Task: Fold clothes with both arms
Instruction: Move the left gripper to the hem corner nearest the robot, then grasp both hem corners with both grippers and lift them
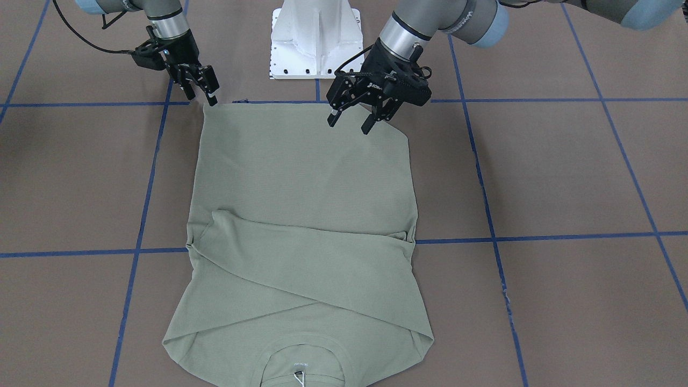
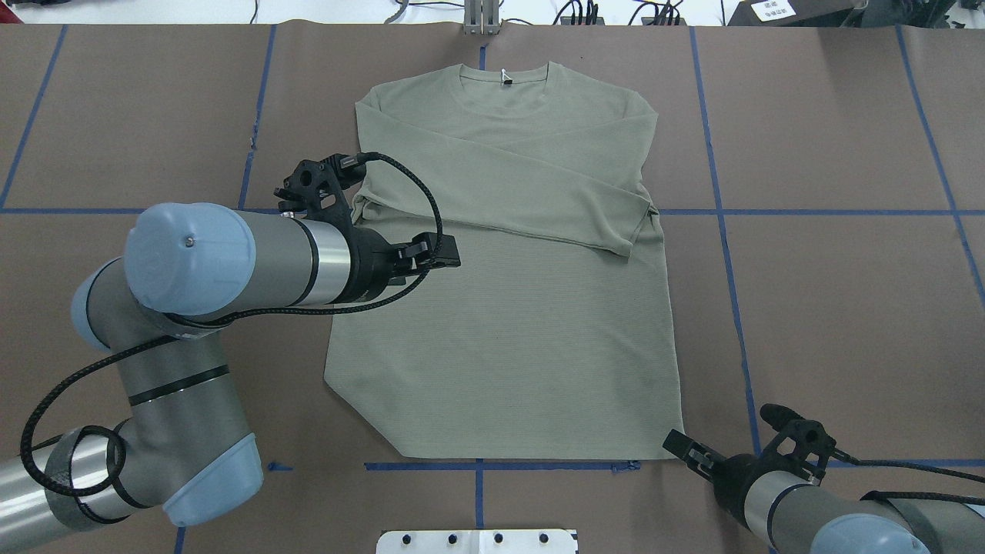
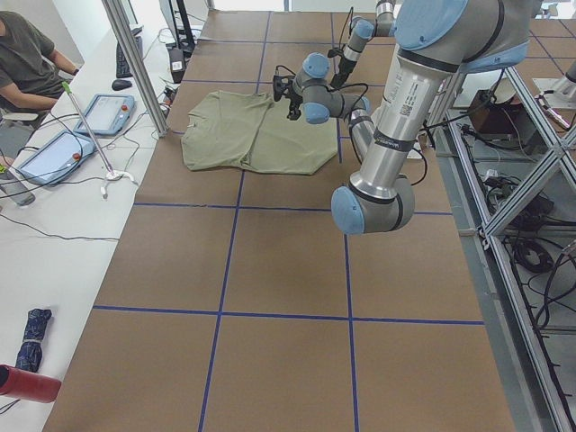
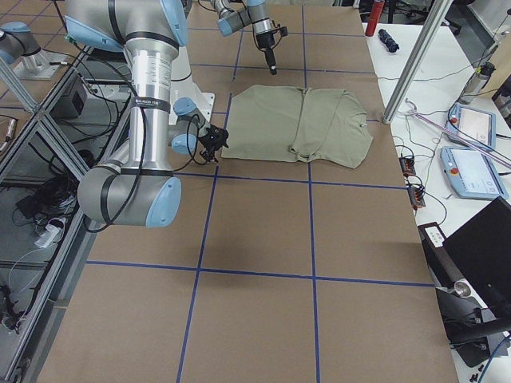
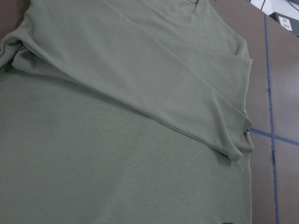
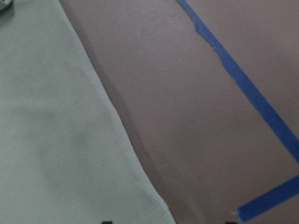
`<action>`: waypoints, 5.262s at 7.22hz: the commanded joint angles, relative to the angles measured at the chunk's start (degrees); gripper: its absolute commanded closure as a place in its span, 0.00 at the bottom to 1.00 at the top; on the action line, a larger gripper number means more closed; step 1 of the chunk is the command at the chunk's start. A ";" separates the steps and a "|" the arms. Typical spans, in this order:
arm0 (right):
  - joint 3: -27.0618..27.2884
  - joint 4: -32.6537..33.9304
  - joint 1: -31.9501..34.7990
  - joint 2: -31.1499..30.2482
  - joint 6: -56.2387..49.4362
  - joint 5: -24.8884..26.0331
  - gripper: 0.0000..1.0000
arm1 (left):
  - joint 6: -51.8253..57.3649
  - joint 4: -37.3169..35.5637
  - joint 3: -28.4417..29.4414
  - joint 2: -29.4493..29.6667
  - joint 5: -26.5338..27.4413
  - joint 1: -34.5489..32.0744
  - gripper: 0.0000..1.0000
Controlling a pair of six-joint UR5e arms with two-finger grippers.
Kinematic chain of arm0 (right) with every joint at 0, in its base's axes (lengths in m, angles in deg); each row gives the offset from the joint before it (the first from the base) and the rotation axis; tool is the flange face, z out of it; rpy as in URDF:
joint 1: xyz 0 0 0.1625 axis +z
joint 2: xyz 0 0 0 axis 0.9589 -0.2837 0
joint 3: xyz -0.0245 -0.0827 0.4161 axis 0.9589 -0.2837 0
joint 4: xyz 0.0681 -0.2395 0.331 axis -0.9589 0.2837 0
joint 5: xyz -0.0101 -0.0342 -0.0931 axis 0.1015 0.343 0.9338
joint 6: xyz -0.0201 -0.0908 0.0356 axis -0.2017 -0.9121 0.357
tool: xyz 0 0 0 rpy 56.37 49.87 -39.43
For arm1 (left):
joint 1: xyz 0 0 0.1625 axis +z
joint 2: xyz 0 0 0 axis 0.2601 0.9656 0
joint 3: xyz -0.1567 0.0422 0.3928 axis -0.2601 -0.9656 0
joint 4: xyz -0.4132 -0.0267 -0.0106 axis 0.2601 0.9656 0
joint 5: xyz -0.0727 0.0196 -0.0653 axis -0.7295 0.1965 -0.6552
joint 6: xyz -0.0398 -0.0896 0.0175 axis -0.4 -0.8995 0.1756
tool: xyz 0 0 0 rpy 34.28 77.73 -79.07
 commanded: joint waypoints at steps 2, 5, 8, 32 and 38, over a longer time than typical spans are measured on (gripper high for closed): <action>-0.67 0.15 0.10 1.71 -0.07 -0.09 0.30 | 0.00 0.00 -0.06 -0.04 0.01 -0.16 0.15; -0.68 0.15 0.54 0.92 -0.07 0.00 0.50 | 0.00 0.00 -0.41 -0.83 0.01 -0.07 0.15; -0.76 0.24 0.37 0.56 -0.07 0.00 0.57 | 0.00 0.00 -1.03 -0.92 0.01 -0.25 0.15; 4.60 0.15 1.86 0.30 -0.07 -1.06 1.00 | -18.90 -14.68 -0.42 -8.39 7.04 16.80 0.41; 4.68 0.15 1.86 -0.23 -0.07 -1.06 1.00 | -18.81 -14.68 0.38 -7.51 7.04 16.45 1.00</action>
